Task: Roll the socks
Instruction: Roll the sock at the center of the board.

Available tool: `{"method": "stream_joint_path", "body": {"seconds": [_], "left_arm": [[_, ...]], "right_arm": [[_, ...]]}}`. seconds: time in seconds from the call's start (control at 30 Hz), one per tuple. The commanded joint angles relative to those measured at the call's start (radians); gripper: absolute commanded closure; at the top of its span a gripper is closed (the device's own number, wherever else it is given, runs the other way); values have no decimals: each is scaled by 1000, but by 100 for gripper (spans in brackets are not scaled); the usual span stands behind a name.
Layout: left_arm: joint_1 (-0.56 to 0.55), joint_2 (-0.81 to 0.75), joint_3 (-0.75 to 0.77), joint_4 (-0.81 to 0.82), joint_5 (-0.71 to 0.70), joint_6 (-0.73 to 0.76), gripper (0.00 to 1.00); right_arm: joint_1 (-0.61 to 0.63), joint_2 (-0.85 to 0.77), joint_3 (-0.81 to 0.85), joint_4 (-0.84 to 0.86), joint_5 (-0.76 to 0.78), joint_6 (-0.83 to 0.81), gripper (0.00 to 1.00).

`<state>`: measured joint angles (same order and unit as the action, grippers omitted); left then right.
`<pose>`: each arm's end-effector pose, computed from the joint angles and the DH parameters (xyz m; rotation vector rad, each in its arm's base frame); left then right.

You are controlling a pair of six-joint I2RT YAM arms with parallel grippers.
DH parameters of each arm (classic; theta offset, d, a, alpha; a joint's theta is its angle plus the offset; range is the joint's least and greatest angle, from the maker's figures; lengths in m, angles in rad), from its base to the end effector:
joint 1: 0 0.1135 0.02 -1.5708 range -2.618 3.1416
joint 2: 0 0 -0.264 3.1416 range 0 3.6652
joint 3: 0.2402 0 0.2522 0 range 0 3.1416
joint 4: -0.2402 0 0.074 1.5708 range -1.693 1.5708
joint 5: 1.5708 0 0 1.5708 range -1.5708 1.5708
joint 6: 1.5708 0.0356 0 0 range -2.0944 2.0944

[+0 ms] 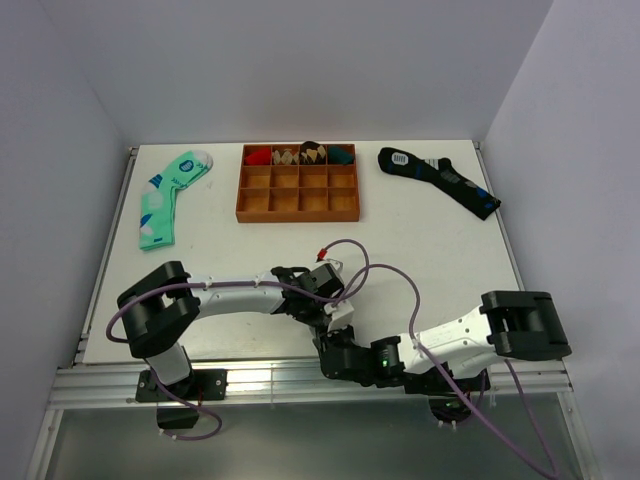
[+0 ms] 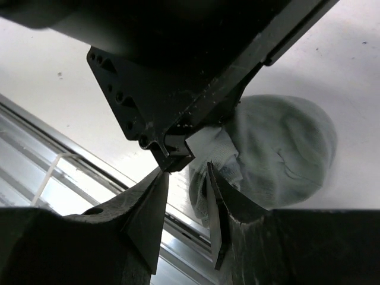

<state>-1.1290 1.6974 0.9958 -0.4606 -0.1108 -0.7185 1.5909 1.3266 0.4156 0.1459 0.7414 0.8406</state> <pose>0.1415 -0.2900 0.1627 0.5363 2.7331 -0.3673 0.0195 0.2265 0.1435 -0.4522 2.1113 0.5633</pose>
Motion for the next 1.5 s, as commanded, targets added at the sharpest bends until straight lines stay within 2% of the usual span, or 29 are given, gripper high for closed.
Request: {"method": "stream_joint_path", "body": {"seconds": [0.0, 0.23, 0.57, 1.2, 1.47], "left_arm": [[-3, 27, -13, -64, 3, 19, 100], [-3, 24, -16, -70, 2, 21, 100], [-3, 38, -14, -70, 5, 24, 100], [-3, 45, -8, -75, 7, 27, 100], [-3, 51, -2, -79, 7, 30, 100]], "right_arm": [[6, 5, 69, -97, 81, 2, 61], [20, -56, 106, -138, 92, -35, 61], [44, 51, 173, -169, 56, -43, 61], [-17, 100, 111, -123, 19, -32, 58], [-22, 128, 117, -186, 55, 17, 58]]}}
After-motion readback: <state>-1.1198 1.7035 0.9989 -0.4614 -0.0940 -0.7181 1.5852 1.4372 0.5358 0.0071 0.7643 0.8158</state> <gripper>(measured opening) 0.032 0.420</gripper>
